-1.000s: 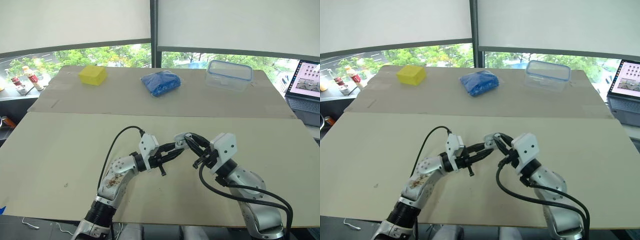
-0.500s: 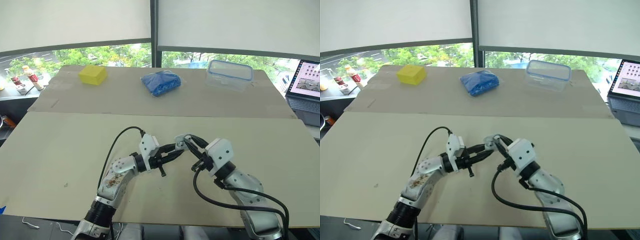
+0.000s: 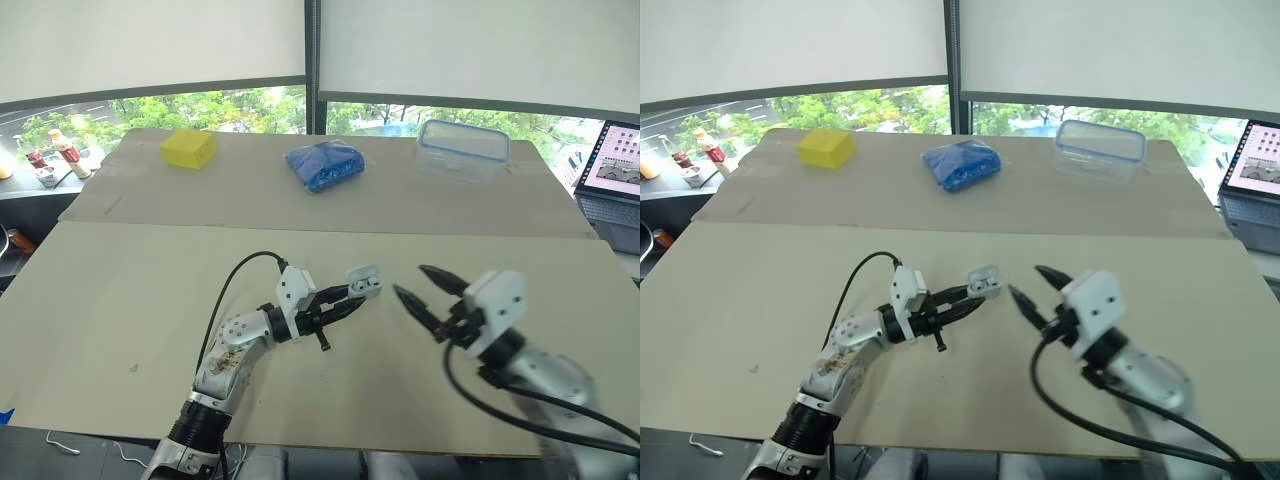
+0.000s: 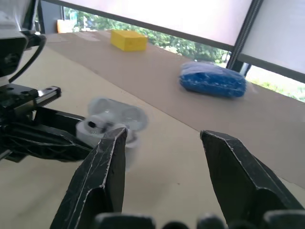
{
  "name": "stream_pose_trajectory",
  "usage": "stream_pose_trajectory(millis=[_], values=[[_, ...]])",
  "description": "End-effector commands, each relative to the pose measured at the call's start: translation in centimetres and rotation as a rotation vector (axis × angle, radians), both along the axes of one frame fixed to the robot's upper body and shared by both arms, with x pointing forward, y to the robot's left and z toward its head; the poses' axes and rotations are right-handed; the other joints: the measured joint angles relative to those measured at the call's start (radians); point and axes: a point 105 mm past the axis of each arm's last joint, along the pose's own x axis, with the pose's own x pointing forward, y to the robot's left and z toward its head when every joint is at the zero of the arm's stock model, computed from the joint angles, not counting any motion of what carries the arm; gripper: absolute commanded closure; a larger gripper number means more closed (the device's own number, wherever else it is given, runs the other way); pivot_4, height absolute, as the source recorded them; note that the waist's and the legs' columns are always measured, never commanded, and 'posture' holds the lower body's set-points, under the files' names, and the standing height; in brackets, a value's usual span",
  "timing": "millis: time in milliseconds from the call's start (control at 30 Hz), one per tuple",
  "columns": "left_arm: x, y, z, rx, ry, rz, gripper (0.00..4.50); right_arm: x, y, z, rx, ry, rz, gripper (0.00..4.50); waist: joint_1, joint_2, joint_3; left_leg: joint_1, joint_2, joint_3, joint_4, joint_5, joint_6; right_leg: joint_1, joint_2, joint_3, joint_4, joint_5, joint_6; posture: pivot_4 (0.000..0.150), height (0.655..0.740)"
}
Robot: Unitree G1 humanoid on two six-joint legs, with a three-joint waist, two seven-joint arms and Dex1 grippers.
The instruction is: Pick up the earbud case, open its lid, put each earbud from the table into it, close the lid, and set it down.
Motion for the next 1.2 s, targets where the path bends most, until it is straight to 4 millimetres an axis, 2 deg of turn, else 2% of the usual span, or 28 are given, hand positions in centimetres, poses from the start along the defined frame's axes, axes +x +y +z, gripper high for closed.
stream_pose_trajectory(millis=[33,167,267,300,467,633,867,1100,1200], values=[[-0.7,-0.9,0.8,0.015,-0.081,-0.085,3.94,0.3,-1.2,2.0,-0.074,0.007,0.041,2.02,-0.006,0.000,0.000,0.000,0.000,0.000,0.000,0.000,0.000,0.000,0.000,0.000,0.000,0.000,0.000,0.150,0.6909],[-1.6,-2.0,0.5,0.046,-0.119,-0.196,3.94,2.2,-1.3,2.4,-0.183,0.119,0.146,3.23,-0.010,0.001,0.000,0.001,0.000,0.000,0.000,0.000,0.000,0.000,0.001,0.000,0.000,0.000,0.000,0.150,0.6909],[-1.9,-2.5,0.5,0.045,-0.127,-0.241,3.94,3.0,-1.0,2.1,-0.250,0.190,0.206,4.36,-0.004,0.001,0.000,0.000,0.000,0.001,0.000,0.000,0.000,0.000,0.000,0.000,-0.001,0.000,0.000,0.150,0.6909],[-2.1,-2.8,0.5,0.045,-0.131,-0.259,3.94,3.2,-0.8,1.8,-0.261,0.227,0.232,4.50,-0.003,0.001,0.000,0.000,0.000,0.001,-0.001,0.000,0.000,-0.001,0.000,0.000,-0.001,0.000,0.000,0.150,0.6909],[-2.5,-4.0,0.6,0.037,-0.146,-0.317,3.94,3.2,1.4,0.8,-0.295,0.337,0.393,4.50,0.000,0.001,0.000,-0.002,0.000,0.001,0.001,0.000,0.000,-0.001,0.000,0.000,-0.001,0.000,0.000,0.150,0.6909],[-2.2,-3.9,0.5,0.023,-0.125,-0.302,3.94,0.9,2.6,0.6,-0.284,0.433,0.534,4.50,0.001,0.001,0.000,-0.003,0.000,0.000,0.001,0.000,0.000,-0.002,0.000,0.000,-0.001,0.000,0.000,0.150,0.6909],[-1.8,-3.7,0.5,0.006,-0.057,-0.294,3.94,-1.7,1.7,-0.8,-0.314,0.535,0.567,4.50,0.002,0.001,0.000,-0.003,0.000,0.000,0.001,0.000,0.000,-0.002,0.000,0.000,-0.001,0.000,0.000,0.150,0.6909],[-0.7,-2.2,-0.9,0.072,0.292,-0.311,3.94,-2.5,0.0,-0.9,-0.327,0.489,0.433,4.50,-0.001,0.001,0.000,-0.002,0.000,0.000,0.002,0.000,0.000,-0.002,0.000,0.000,0.000,0.000,0.000,0.150,0.6909],[-0.1,-2.4,-1.3,0.106,0.439,-0.300,3.94,-3.0,-0.6,-1.3,-0.343,0.462,0.387,4.50,0.000,0.001,0.000,-0.003,0.000,0.000,0.002,0.000,0.000,-0.002,0.000,0.000,0.000,0.000,0.000,0.150,0.6909]])
